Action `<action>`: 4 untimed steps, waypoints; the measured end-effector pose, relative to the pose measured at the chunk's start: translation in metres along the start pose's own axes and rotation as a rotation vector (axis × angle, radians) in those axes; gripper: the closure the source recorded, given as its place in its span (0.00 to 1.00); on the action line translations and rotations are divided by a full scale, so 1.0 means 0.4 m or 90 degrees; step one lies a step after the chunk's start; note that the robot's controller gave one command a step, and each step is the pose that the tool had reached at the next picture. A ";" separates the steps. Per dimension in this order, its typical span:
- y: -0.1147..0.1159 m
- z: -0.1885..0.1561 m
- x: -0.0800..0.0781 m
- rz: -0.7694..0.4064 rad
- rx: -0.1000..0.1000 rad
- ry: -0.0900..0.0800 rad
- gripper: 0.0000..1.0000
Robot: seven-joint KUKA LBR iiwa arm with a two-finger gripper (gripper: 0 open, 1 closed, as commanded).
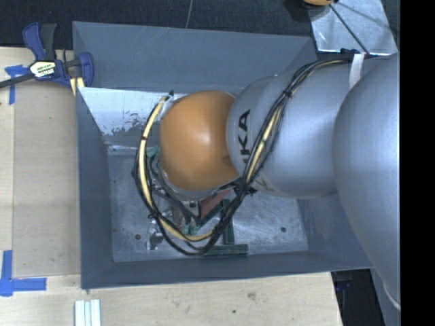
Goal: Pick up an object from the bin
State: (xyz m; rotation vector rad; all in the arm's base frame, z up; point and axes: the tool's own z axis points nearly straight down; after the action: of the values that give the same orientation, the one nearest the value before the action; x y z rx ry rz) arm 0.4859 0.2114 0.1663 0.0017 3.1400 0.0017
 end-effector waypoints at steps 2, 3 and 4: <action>-0.169 0.093 -0.032 -0.264 0.000 0.001 0.00; -0.296 0.076 -0.139 -0.270 0.002 -0.002 0.00; -0.353 0.173 -0.157 -0.373 0.001 -0.005 0.00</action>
Offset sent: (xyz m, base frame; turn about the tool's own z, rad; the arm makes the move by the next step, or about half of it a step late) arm 0.0114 -0.0749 -0.0205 -0.4491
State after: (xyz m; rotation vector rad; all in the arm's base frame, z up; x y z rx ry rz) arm 0.5488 0.0700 0.0973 -0.9031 2.9987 -0.0008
